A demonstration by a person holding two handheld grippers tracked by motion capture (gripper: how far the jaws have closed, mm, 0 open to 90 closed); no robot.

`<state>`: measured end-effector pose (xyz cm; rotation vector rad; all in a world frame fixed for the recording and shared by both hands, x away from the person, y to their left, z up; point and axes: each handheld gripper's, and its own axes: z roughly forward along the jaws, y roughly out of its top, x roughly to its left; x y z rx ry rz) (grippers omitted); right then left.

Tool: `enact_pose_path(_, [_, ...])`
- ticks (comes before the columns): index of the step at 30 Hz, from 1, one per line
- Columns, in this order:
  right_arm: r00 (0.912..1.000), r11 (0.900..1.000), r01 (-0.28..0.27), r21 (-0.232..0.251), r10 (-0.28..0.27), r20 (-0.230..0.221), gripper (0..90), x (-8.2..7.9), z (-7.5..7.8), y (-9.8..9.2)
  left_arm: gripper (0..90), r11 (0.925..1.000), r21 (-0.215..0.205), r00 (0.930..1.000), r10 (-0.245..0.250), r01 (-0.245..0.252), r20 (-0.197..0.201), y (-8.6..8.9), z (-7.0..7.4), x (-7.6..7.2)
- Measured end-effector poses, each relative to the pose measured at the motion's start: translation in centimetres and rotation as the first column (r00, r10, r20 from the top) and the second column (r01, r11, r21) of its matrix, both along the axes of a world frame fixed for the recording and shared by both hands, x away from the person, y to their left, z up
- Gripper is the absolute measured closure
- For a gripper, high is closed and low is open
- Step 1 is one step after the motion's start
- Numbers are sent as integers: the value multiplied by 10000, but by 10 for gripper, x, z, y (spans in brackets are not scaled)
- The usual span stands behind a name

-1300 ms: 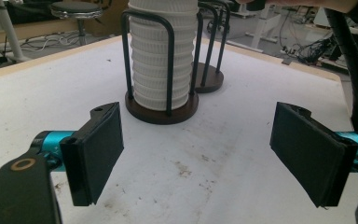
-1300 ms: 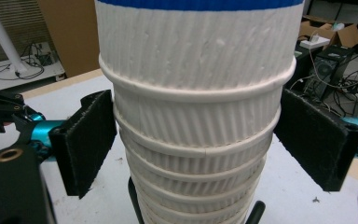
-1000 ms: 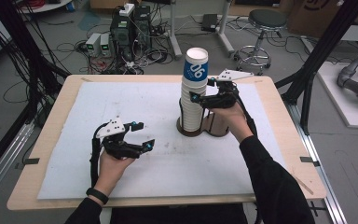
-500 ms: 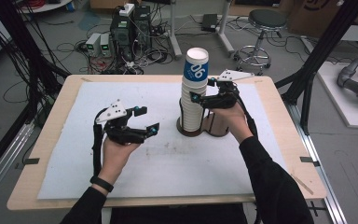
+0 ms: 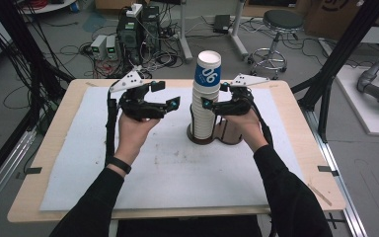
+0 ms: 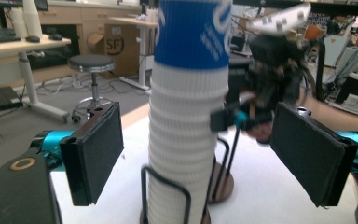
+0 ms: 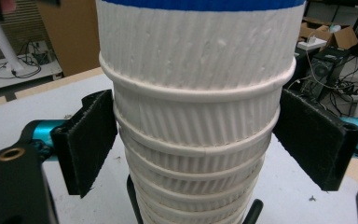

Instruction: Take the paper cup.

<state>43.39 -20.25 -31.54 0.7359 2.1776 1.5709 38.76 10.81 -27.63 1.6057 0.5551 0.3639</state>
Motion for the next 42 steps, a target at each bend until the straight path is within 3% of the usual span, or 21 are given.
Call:
enact_pose_path(9, [10000, 10000, -13, -17, 13, 38, 144, -1, 0, 0, 170, 9995, -59, 9993, -320, 321, 186, -28, 37, 20])
enact_pose_path(19, [10000, 10000, 8, -5, -8, 76, 144, -1, 0, 0, 170, 9973, -221, 9975, -703, 702, -46, -58, 57, 42])
enact_pose_path(26, [10000, 10000, 27, -15, -27, 94, 144, -1, 0, 0, 170, 9973, 0, 9969, -735, 735, -280, -74, 64, 54])
enact_pose_path(32, [9999, 10000, 12, -32, -11, 141, 145, -1, 0, 0, 177, 9976, 179, 9964, -656, 666, -532, -79, 61, 64])
enact_pose_path(38, [9999, 10000, 21, -23, -21, 135, 145, -1, 0, 0, 275, 9961, 181, 9950, -853, 864, -529, -80, 59, 67])
enact_pose_path(42, [9999, 10000, -1, -38, 1, 126, 145, -1, 0, 0, 289, 9962, 290, 9956, -808, 822, -485, -82, 60, 66])
